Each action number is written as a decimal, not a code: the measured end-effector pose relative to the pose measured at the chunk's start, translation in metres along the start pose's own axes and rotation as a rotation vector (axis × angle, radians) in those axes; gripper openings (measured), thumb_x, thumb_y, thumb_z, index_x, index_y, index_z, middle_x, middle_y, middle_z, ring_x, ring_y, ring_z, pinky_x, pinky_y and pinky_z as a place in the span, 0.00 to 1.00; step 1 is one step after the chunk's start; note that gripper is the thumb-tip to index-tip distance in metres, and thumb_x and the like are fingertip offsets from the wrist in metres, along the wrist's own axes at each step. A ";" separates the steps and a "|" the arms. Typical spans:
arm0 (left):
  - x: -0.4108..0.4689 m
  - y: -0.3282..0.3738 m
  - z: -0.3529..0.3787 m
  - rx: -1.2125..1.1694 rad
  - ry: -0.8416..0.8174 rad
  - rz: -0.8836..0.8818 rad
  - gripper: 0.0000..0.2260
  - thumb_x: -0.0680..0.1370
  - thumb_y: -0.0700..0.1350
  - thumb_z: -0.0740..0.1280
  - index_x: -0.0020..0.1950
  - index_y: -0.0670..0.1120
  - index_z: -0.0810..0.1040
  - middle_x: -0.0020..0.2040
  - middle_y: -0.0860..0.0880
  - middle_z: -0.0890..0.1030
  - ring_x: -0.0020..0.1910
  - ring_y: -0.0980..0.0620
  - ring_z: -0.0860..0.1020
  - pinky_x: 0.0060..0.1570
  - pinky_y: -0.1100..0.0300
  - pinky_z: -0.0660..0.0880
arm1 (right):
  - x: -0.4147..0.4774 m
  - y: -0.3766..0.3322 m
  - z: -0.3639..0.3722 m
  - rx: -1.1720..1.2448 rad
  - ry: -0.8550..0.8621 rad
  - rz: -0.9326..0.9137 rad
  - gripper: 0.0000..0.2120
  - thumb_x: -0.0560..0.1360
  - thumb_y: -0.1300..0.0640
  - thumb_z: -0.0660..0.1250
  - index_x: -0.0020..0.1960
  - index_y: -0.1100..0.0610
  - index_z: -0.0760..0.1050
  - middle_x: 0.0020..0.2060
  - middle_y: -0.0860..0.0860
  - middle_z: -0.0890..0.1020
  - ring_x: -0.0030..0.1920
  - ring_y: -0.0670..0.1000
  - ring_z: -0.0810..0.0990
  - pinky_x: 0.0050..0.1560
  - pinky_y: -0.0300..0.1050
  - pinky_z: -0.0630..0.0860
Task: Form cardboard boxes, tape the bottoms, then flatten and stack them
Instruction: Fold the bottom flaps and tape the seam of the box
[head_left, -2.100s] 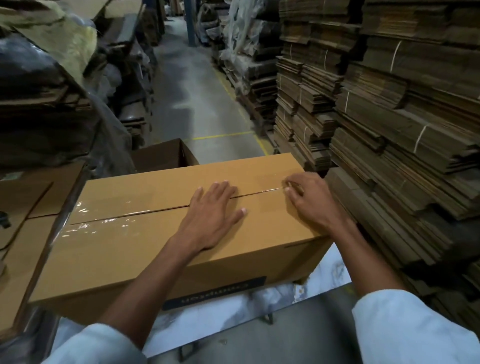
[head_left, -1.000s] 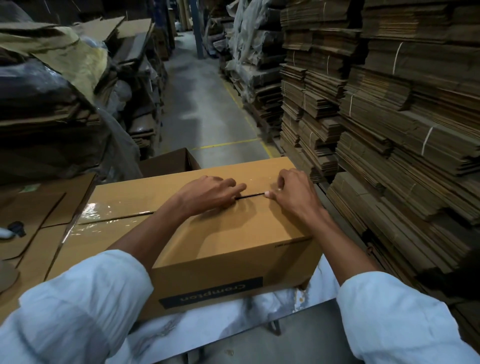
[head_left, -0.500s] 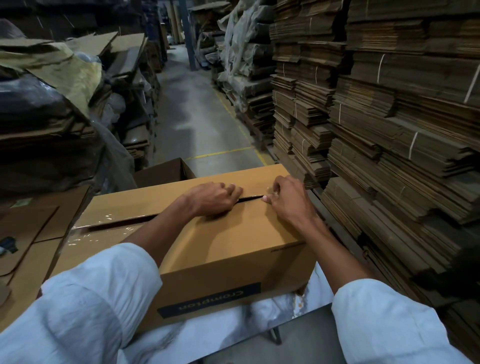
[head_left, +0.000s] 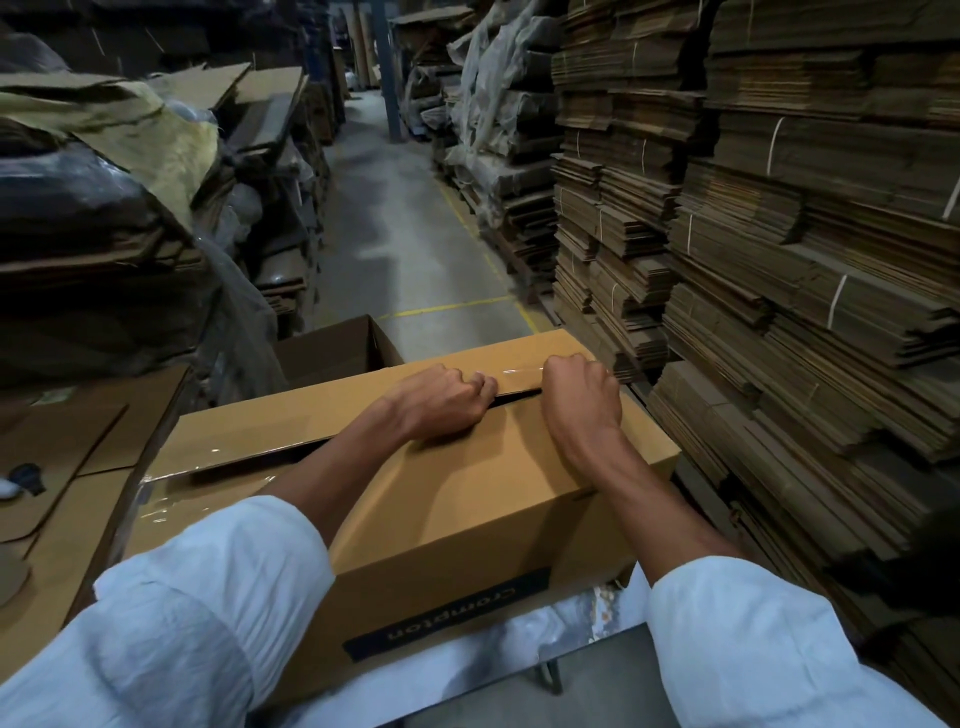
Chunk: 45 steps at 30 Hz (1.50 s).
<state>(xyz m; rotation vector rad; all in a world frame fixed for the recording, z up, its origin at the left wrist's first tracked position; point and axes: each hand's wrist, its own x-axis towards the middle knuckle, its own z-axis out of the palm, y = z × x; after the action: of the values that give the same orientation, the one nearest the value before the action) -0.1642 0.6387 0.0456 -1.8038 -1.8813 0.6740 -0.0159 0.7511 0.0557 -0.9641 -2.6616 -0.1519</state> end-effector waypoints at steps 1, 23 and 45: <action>-0.001 0.001 0.000 -0.002 0.005 0.003 0.16 0.85 0.40 0.51 0.70 0.35 0.66 0.60 0.36 0.79 0.50 0.35 0.82 0.42 0.44 0.78 | 0.000 -0.001 0.000 -0.039 -0.005 -0.017 0.12 0.82 0.66 0.58 0.55 0.58 0.78 0.52 0.57 0.82 0.53 0.60 0.81 0.43 0.51 0.71; -0.014 0.020 0.012 -0.409 0.211 -0.234 0.17 0.86 0.53 0.50 0.62 0.47 0.74 0.59 0.48 0.81 0.54 0.43 0.80 0.41 0.50 0.74 | 0.021 0.068 0.009 0.605 -0.218 0.153 0.12 0.82 0.61 0.63 0.61 0.48 0.73 0.48 0.51 0.81 0.45 0.52 0.79 0.50 0.59 0.79; 0.045 0.087 -0.012 -0.838 -0.068 -0.371 0.42 0.77 0.75 0.44 0.84 0.50 0.45 0.84 0.52 0.45 0.82 0.53 0.44 0.79 0.44 0.41 | 0.021 0.102 0.044 1.018 0.110 0.536 0.11 0.73 0.64 0.74 0.40 0.49 0.81 0.39 0.48 0.85 0.42 0.49 0.85 0.45 0.46 0.84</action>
<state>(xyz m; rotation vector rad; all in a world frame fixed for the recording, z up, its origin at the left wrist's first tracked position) -0.0906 0.6867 0.0001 -1.7628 -2.6929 -0.2437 0.0231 0.8507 0.0204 -1.1397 -1.8371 1.0953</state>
